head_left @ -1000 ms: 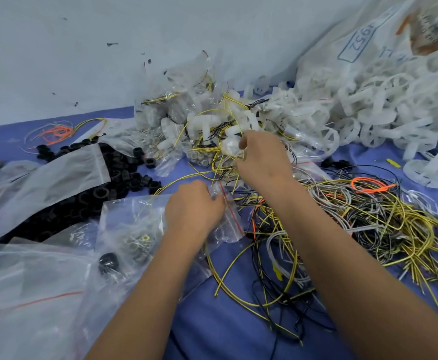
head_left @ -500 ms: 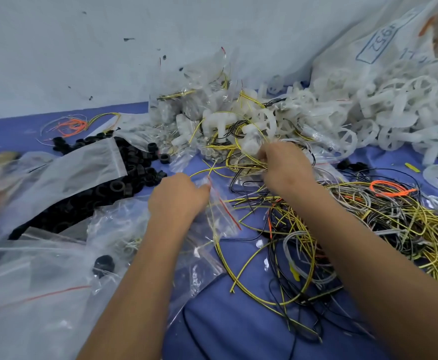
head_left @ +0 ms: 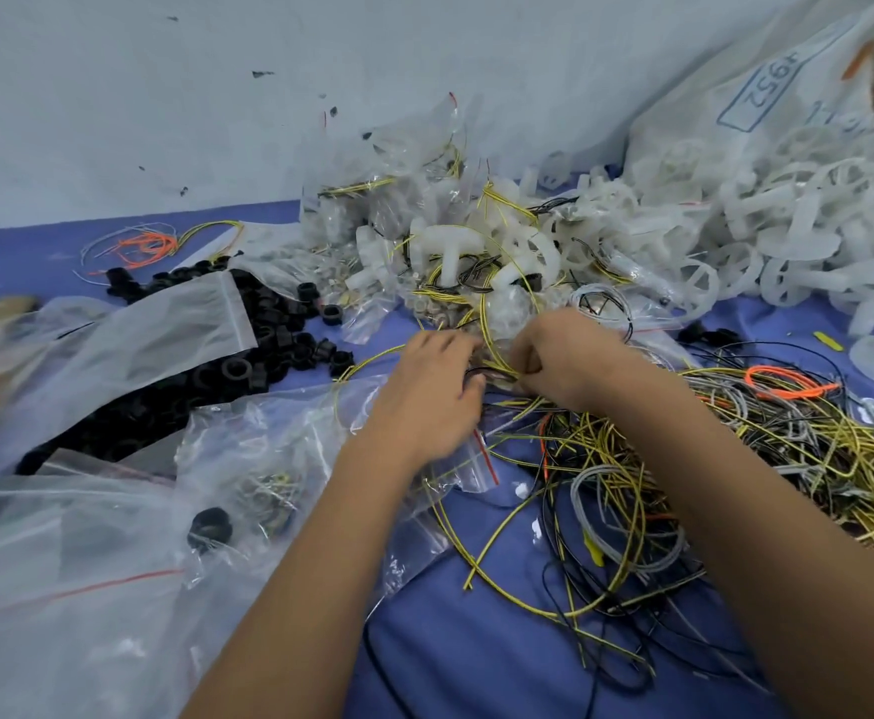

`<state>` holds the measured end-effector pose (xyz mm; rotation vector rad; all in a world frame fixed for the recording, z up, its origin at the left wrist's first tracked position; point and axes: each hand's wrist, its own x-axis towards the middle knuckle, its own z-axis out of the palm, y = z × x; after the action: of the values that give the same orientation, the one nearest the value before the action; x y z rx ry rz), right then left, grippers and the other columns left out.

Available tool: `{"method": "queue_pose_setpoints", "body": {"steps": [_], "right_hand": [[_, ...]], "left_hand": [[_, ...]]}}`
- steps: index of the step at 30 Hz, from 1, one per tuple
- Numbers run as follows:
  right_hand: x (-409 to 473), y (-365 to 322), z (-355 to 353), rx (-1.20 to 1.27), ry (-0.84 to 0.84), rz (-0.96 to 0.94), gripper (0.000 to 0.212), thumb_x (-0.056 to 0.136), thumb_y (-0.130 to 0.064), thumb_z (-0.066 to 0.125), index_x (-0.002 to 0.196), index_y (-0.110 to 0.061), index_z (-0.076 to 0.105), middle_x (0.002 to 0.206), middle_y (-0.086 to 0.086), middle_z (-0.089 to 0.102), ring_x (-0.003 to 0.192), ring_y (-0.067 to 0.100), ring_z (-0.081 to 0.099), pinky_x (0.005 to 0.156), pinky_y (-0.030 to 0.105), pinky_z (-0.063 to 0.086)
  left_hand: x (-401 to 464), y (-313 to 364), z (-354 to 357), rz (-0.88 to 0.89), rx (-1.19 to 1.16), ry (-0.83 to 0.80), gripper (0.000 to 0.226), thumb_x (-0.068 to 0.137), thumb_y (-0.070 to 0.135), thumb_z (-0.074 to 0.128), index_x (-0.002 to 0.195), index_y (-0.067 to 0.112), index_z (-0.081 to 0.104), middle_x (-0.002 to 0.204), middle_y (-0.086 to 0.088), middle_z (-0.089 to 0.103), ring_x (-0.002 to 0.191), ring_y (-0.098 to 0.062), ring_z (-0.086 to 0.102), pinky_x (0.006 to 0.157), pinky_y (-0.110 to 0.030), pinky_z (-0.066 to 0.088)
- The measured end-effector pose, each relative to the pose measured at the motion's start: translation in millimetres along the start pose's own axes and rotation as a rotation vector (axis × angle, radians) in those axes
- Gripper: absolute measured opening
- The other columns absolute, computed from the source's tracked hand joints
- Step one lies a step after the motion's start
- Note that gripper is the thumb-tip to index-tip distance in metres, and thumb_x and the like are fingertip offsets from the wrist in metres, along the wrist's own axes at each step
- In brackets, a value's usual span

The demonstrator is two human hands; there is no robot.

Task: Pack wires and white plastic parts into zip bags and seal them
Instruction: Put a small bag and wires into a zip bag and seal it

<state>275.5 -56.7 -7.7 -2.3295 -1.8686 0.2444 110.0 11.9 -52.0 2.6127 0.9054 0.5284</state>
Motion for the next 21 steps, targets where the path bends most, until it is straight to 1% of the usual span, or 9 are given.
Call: {"method": "queue_pose_setpoints", "body": {"steps": [3, 6, 8, 9, 11, 13, 15, 18, 21], "right_hand": [[-9, -1, -4, 0.022, -0.109, -0.036, 0.022, 0.085, -0.021, 0.08, 0.077, -0.004, 0.069, 0.072, 0.01, 0.07, 0.068, 0.031, 0.062, 0.064, 0.032, 0.052], [-18, 0, -11, 0.05, -0.214, -0.061, 0.03, 0.085, -0.025, 0.079, 0.071, -0.005, 0.064, 0.061, 0.005, 0.058, 0.059, 0.021, 0.05, 0.058, 0.029, 0.042], [-22, -1, -18, 0.049, -0.26, -0.059, 0.031, 0.086, -0.03, 0.078, 0.071, -0.006, 0.066, 0.06, 0.002, 0.058, 0.056, 0.019, 0.05, 0.058, 0.029, 0.041], [-23, -2, -22, 0.041, -0.236, -0.045, 0.03, 0.087, -0.031, 0.078, 0.069, -0.009, 0.069, 0.059, -0.001, 0.062, 0.055, 0.016, 0.053, 0.057, 0.027, 0.042], [-20, -6, -28, 0.066, -0.009, 0.0, 0.025, 0.086, -0.029, 0.077, 0.066, -0.015, 0.072, 0.061, -0.001, 0.068, 0.057, 0.014, 0.06, 0.057, 0.027, 0.048], [-13, -11, -31, 0.167, 0.358, 0.078, 0.021, 0.089, -0.029, 0.073, 0.073, -0.014, 0.074, 0.069, 0.004, 0.071, 0.064, 0.019, 0.064, 0.064, 0.03, 0.053], [-4, -13, -32, 0.232, 0.61, 0.17, 0.018, 0.091, -0.028, 0.07, 0.083, -0.013, 0.076, 0.076, 0.006, 0.072, 0.073, 0.024, 0.066, 0.069, 0.03, 0.052], [12, -16, -31, 0.16, 0.721, 0.163, 0.01, 0.091, -0.019, 0.066, 0.09, -0.013, 0.074, 0.087, 0.006, 0.072, 0.085, 0.026, 0.066, 0.077, 0.033, 0.053], [33, -29, -31, 0.125, 0.606, -0.051, 0.015, 0.09, -0.008, 0.061, 0.095, -0.011, 0.074, 0.094, 0.007, 0.072, 0.09, 0.026, 0.066, 0.08, 0.038, 0.055]], "left_hand": [[1, 0, 1, -0.027, -0.018, -0.003, 0.036, 0.104, 0.02, 0.046, 0.137, 0.015, 0.06, 0.139, -0.007, 0.055, 0.128, -0.028, 0.044, 0.109, -0.035, 0.031], [1, -1, 0, -0.097, 0.002, -0.003, 0.028, 0.105, 0.028, 0.044, 0.113, 0.019, 0.07, 0.113, -0.007, 0.059, 0.112, -0.03, 0.049, 0.091, -0.037, 0.037], [1, 0, 0, -0.13, 0.022, 0.001, 0.027, 0.106, 0.031, 0.045, 0.09, 0.021, 0.064, 0.095, -0.005, 0.055, 0.102, -0.032, 0.05, 0.078, -0.037, 0.031], [1, 0, -1, -0.139, 0.024, 0.015, 0.031, 0.106, 0.032, 0.045, 0.078, 0.023, 0.055, 0.09, -0.005, 0.052, 0.098, -0.033, 0.051, 0.074, -0.037, 0.029], [2, 0, -2, -0.154, 0.03, 0.046, 0.038, 0.106, 0.031, 0.047, 0.069, 0.023, 0.044, 0.086, -0.006, 0.052, 0.093, -0.035, 0.052, 0.071, -0.039, 0.03], [3, 0, -2, -0.172, 0.025, 0.073, 0.034, 0.105, 0.03, 0.05, 0.075, 0.015, 0.055, 0.09, -0.009, 0.058, 0.093, -0.036, 0.054, 0.075, -0.042, 0.038], [3, -1, 0, -0.174, 0.028, 0.087, 0.03, 0.104, 0.03, 0.051, 0.088, 0.009, 0.067, 0.095, -0.011, 0.062, 0.095, -0.035, 0.055, 0.081, -0.045, 0.044], [1, 1, 2, -0.155, 0.039, 0.11, 0.028, 0.104, 0.026, 0.05, 0.094, 0.01, 0.071, 0.097, -0.01, 0.063, 0.098, -0.033, 0.055, 0.082, -0.043, 0.043], [1, 1, 3, -0.152, 0.026, 0.119, 0.026, 0.104, 0.024, 0.05, 0.097, 0.012, 0.072, 0.097, -0.008, 0.061, 0.099, -0.033, 0.055, 0.08, -0.04, 0.042]]}}
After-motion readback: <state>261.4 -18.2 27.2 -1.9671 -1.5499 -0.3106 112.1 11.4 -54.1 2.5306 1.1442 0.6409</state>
